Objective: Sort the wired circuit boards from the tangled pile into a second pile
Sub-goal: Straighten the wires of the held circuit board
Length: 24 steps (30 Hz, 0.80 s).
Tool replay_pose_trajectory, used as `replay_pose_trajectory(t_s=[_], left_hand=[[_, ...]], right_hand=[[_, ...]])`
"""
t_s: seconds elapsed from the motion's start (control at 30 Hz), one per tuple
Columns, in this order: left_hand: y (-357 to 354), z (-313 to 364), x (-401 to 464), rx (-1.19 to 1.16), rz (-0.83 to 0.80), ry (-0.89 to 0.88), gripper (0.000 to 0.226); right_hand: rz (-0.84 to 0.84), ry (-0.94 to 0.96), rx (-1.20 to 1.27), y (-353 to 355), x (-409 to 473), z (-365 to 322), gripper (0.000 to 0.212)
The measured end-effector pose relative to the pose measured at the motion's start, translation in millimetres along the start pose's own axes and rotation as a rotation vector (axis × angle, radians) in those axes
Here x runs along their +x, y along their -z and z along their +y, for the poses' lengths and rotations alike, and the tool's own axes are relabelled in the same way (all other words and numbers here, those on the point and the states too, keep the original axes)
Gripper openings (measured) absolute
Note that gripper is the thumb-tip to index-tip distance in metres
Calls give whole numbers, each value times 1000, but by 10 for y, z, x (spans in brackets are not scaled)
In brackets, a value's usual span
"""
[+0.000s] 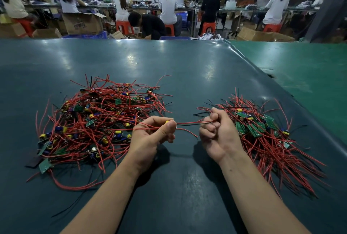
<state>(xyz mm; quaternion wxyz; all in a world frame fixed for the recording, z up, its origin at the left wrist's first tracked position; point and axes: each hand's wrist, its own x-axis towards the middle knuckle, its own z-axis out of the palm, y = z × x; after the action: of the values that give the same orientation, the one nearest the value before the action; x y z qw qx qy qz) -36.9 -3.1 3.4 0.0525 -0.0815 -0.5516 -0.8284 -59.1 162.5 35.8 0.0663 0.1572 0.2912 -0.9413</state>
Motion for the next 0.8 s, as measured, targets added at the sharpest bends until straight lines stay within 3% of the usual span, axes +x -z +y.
replay_pose_trajectory(t_s=[0.13,0.27,0.4,0.6,0.8], left_hand=[[-4,3,10,-13,28,-7,22],[0,2,30,-55,118,-41,20],[-21,-3,13,72,54,-51,25],[-74,-30,31,106,26,-64,20],[-58,-33,65,-10,62,-65,13]], right_hand=[[10,66,-2,21,33,2,43],[-81,162,-364,21,-19,93,57],[-207,112,-640,11,-104,318,20],[-134,251,-595,-2,-38,272,18],[86,450,-353,32,89,3,23]])
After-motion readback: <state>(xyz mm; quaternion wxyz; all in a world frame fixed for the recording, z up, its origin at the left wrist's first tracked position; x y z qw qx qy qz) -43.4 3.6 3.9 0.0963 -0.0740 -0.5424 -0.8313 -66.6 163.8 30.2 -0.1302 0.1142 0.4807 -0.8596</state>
